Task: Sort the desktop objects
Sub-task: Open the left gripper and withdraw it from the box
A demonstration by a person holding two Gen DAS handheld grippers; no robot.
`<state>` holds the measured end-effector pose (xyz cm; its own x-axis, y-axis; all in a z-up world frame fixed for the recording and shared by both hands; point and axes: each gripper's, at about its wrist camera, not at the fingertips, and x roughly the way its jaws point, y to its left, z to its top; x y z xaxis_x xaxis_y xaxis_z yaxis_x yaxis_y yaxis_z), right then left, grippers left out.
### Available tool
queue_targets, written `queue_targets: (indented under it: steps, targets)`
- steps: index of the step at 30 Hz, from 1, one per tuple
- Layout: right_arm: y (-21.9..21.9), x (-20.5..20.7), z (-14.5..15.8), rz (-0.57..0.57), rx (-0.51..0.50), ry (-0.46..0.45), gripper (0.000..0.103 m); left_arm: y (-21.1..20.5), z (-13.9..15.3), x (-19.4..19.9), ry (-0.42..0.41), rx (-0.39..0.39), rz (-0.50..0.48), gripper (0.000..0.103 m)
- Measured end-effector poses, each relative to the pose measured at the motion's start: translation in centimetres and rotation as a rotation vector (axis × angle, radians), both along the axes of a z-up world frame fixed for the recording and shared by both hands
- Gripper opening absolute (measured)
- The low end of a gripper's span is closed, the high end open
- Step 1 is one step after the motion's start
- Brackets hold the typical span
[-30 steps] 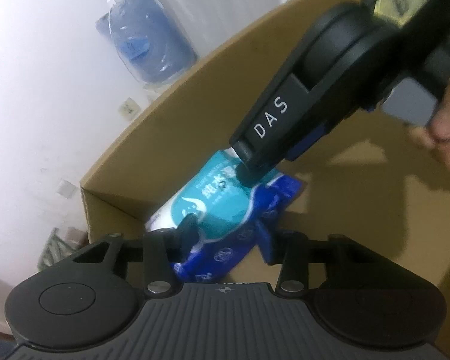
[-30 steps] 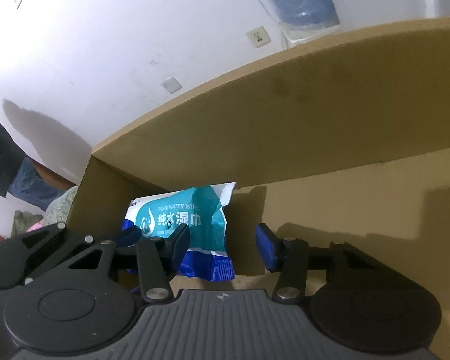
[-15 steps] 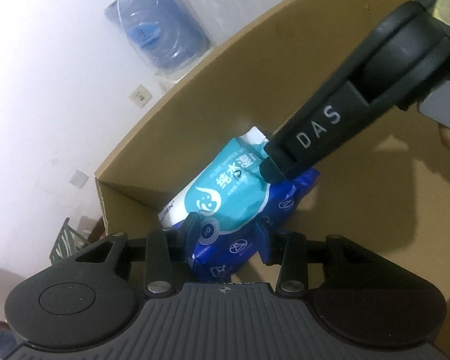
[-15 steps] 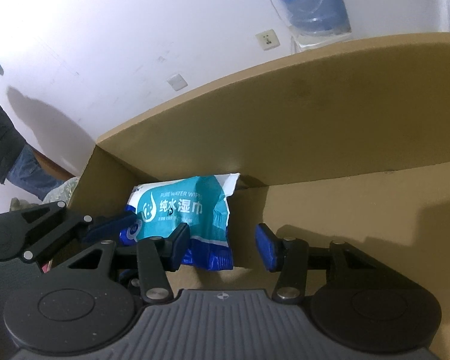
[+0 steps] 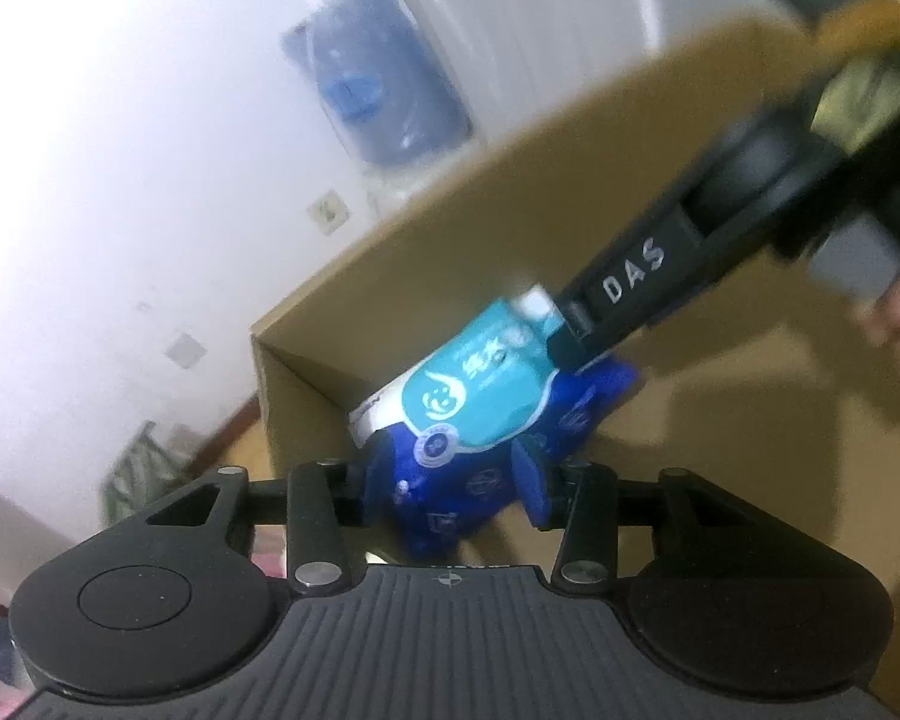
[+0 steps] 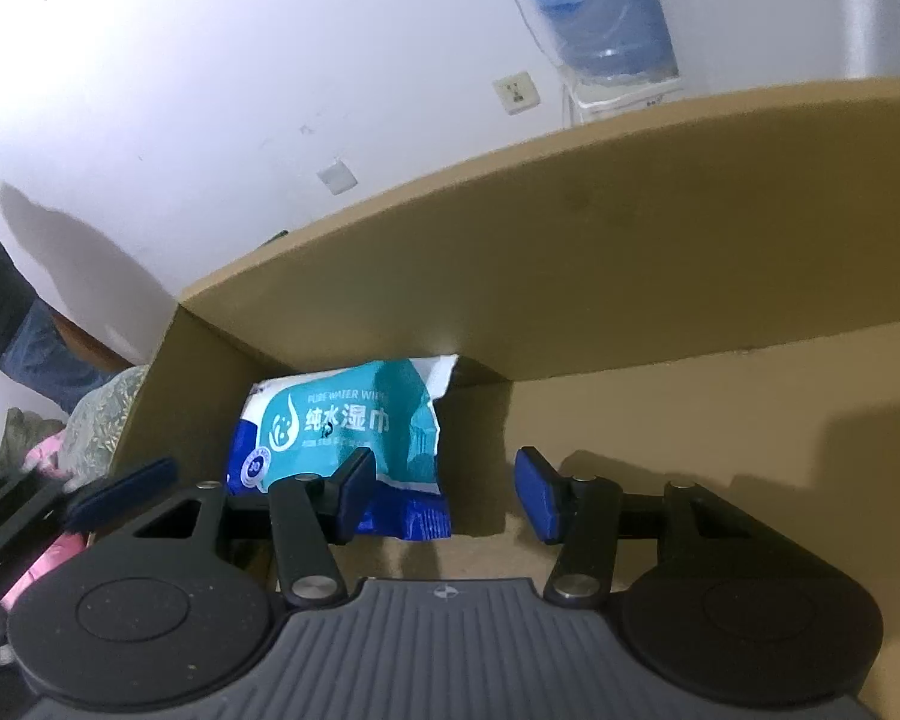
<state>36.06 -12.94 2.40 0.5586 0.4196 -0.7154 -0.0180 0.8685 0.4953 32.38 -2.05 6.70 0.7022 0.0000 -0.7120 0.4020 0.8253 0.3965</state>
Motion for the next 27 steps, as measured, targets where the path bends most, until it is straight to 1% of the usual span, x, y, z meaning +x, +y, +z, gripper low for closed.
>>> queue_targets:
  steps: [2, 4, 5, 6, 7, 8, 10, 11, 13, 14, 16, 18, 19, 20, 22, 24, 25, 27]
  targets:
    - [-0.2, -0.1, 0.5, -0.01, 0.003, -0.031, 0.055, 1.0, 1.4, -1.6, -0.029, -0.085, 0.027, 0.046]
    - [-0.6, -0.6, 1.2, -0.012, 0.031, -0.059, 0.055, 2.4, 2.5, -3.3, -0.064, -0.147, 0.046, 0.046]
    - [-0.9, -0.8, 1.5, -0.005, 0.055, -0.066, 0.055, 2.9, 3.5, -4.2, -0.094, -0.203, 0.035, 0.046]
    - [-0.5, -0.8, 1.9, 0.004, 0.074, -0.071, 0.055, 3.1, 3.1, -5.7, -0.119, -0.255, 0.022, 0.046]
    - [-0.4, -1.0, 2.5, 0.015, 0.084, -0.077, 0.055, 3.8, 3.7, -7.1, -0.144, -0.308, 0.012, 0.047]
    - [-0.5, -1.5, 3.3, 0.024, 0.086, -0.091, 0.055, 4.2, 3.5, -8.3, -0.157, -0.36, -0.014, 0.048]
    - [-0.7, -2.7, 4.9, 0.054, 0.075, -0.13, 0.055, 5.4, 4.4, -11.5, -0.184, -0.453, -0.053, 0.05]
    - [-0.8, -3.4, 5.8, 0.072, 0.066, -0.153, 0.055, 5.7, 4.6, -12.9, -0.188, -0.478, -0.056, 0.05]
    - [-0.9, -4.9, 7.5, 0.1, 0.042, -0.193, 0.055, 6.7, 4.3, -14.7, -0.202, -0.509, -0.026, 0.05]
    - [-1.2, -5.7, 8.3, 0.112, 0.034, -0.213, 0.055, 7.2, 4.4, -15.9, -0.211, -0.538, -0.015, 0.05]
    - [-1.7, -7.4, 9.7, 0.132, 0.014, -0.252, 0.058, 7.9, 4.4, -17.9, -0.219, -0.596, -0.008, 0.05]
    - [-2.4, -9.0, 11.0, 0.138, -0.016, -0.285, 0.059, 8.6, 4.0, -19.2, -0.24, -0.625, 0.008, 0.05]
    - [-2.5, -9.4, 11.4, 0.14, -0.031, -0.294, 0.06, 9.0, 3.8, -19.7, -0.254, -0.626, 0.018, 0.05]
    - [-2.6, -9.8, 11.9, 0.14, -0.048, -0.303, 0.06, 9.6, 3.0, -19.5, -0.276, -0.625, 0.039, 0.05]
    - [-2.9, -10.8, 12.3, 0.142, -0.068, -0.317, 0.06, 10.5, 3.1, -20.4, -0.301, -0.621, 0.075, 0.05]
    - [-3.5, -12.1, 12.7, 0.153, -0.065, -0.324, 0.06, 11.6, 2.4, -19.8, -0.319, -0.634, 0.117, 0.05]
    - [-3.8, -13.0, 12.8, 0.161, -0.064, -0.327, 0.06, 12.0, 2.3, -20.1, -0.32, -0.65, 0.124, 0.05]
    - [-4.4, -14.7, 12.7, 0.18, -0.064, -0.329, 0.061, 12.9, 1.8, -20.8, -0.311, -0.721, 0.127, 0.05]
